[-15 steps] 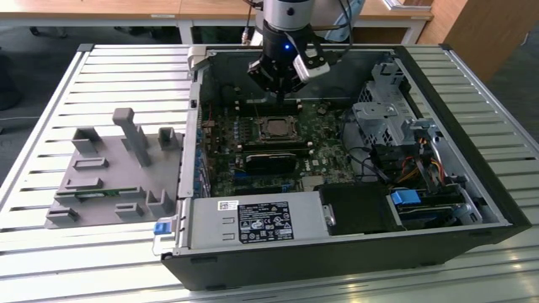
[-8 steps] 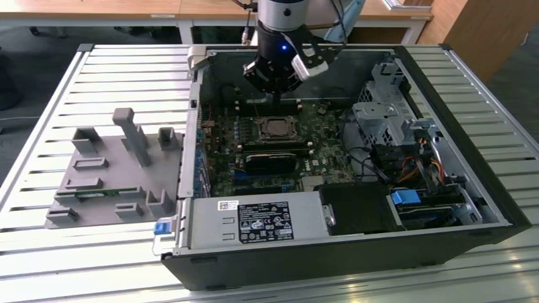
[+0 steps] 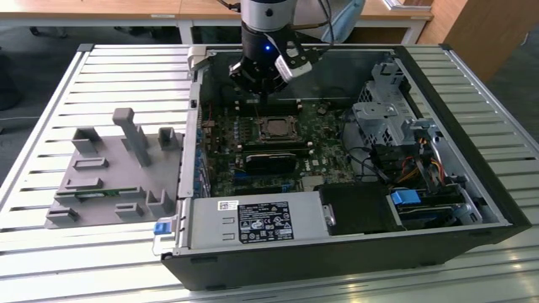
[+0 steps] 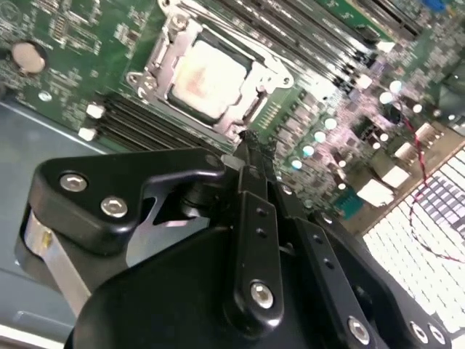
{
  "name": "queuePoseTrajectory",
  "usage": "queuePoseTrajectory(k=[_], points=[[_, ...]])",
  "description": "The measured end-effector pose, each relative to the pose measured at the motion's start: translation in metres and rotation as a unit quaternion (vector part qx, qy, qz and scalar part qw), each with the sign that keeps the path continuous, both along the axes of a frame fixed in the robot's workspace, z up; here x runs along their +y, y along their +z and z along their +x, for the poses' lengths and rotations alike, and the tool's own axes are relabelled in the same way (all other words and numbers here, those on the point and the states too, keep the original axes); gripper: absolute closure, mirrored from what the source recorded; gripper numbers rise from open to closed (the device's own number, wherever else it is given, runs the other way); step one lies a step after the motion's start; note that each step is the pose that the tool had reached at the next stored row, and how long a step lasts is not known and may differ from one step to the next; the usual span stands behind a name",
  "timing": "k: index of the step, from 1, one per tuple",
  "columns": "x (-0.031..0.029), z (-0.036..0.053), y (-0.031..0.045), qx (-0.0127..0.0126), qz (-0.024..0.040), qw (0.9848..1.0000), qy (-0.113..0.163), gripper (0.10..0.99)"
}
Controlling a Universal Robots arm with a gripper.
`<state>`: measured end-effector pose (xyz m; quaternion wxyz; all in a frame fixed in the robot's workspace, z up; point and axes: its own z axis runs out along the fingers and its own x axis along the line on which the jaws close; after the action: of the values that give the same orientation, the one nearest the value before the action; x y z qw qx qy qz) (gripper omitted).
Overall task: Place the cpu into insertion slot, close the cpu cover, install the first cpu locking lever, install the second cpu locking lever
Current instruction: 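Install the first cpu locking lever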
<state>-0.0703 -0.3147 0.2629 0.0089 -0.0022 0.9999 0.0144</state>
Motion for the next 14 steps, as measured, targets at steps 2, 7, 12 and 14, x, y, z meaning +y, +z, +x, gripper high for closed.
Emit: queuePoseTrajectory(k=[2, 7, 12, 14], points=[[0.0000, -0.0052, -0.0001, 0.0000, 0.0000, 1.0000, 0.000, 0.980], [0.0001, -0.0159, -0.0008, -0.0001, 0.0001, 1.0000, -0.001, 0.980], [0.0015, -0.0201, -0.0021, 0.0000, 0.0000, 1.0000, -0.001, 0.980], [0.0040, -0.0209, -0.0029, 0.0000, 0.0000, 1.0000, -0.001, 0.980]])
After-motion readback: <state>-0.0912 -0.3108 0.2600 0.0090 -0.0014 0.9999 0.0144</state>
